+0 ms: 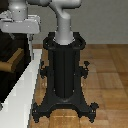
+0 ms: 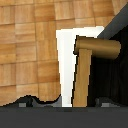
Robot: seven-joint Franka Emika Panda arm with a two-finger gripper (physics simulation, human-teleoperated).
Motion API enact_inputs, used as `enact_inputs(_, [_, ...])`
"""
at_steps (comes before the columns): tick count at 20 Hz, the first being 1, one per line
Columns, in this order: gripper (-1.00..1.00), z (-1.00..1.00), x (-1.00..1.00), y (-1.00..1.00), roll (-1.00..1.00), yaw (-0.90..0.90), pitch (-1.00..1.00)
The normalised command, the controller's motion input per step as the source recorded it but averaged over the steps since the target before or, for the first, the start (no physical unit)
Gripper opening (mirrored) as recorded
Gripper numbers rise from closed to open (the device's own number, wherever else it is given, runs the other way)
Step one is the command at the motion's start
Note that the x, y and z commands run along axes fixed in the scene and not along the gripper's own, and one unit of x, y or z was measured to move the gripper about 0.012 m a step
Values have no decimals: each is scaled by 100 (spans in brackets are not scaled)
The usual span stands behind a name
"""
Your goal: Open the door by pressing down and pulling on the handle.
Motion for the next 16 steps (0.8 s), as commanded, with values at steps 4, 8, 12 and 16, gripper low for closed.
enact_inputs(4, [100,0,0,-25,0,-8,0])
enact_inputs(8, [100,0,0,-25,0,0,0])
enact_inputs(12, [100,0,0,0,0,0,0])
enact_inputs(16, [100,-25,0,-25,0,0,0])
